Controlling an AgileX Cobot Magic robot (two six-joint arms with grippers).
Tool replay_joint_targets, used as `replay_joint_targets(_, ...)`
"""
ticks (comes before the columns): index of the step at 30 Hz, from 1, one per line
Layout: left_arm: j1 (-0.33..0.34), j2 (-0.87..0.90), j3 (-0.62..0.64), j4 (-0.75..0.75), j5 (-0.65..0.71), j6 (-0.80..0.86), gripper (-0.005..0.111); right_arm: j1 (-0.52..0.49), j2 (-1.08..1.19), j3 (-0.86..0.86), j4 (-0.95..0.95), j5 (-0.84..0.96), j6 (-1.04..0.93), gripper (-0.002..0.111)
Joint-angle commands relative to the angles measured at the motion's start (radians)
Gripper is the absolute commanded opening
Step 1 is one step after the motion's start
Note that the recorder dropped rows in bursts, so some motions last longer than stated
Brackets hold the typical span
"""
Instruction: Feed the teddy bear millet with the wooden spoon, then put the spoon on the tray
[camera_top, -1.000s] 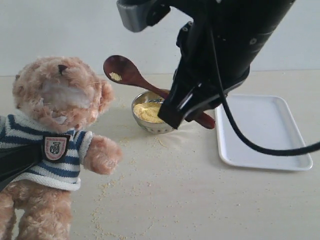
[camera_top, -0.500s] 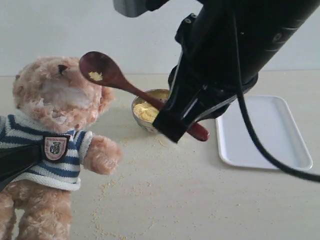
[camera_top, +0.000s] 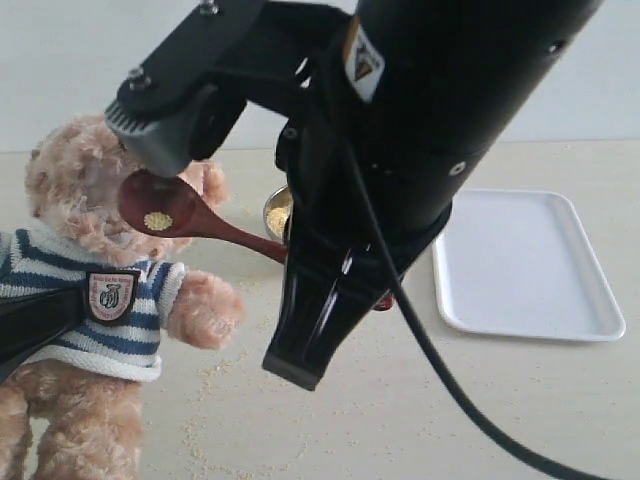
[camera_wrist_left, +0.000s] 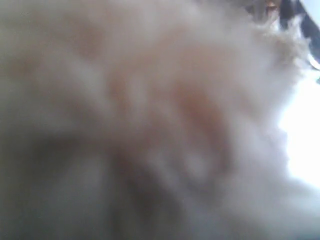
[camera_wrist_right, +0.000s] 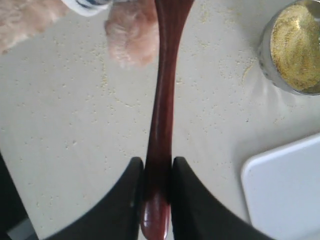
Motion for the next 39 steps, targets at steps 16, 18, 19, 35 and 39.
replay_joint_targets(16, 0.003, 0.002, 0.000, -0.021, 0.015, 0.001, 0.005, 0.002, 0.106, 0.002, -0.114, -0.128, -0.008, 0.000)
replay_joint_targets(18, 0.003, 0.002, 0.000, -0.021, 0.015, 0.001, 0.005, 0.008, 0.112, 0.002, -0.143, -0.140, -0.010, 0.000)
replay_joint_targets(19, 0.003, 0.002, 0.000, -0.021, 0.015, 0.001, 0.005, 0.012, 0.114, 0.002, -0.163, -0.151, -0.010, 0.000)
replay_joint_targets(35, 0.003, 0.002, 0.000, -0.021, 0.015, 0.001, 0.005, 0.250, 0.298, 0.002, -0.836, -0.007, 0.041, 0.000)
replay_joint_targets(39, 0.003, 0.002, 0.000, -0.021, 0.015, 0.001, 0.005, 0.262, 0.323, 0.002, -0.909, -0.002, 0.076, 0.000)
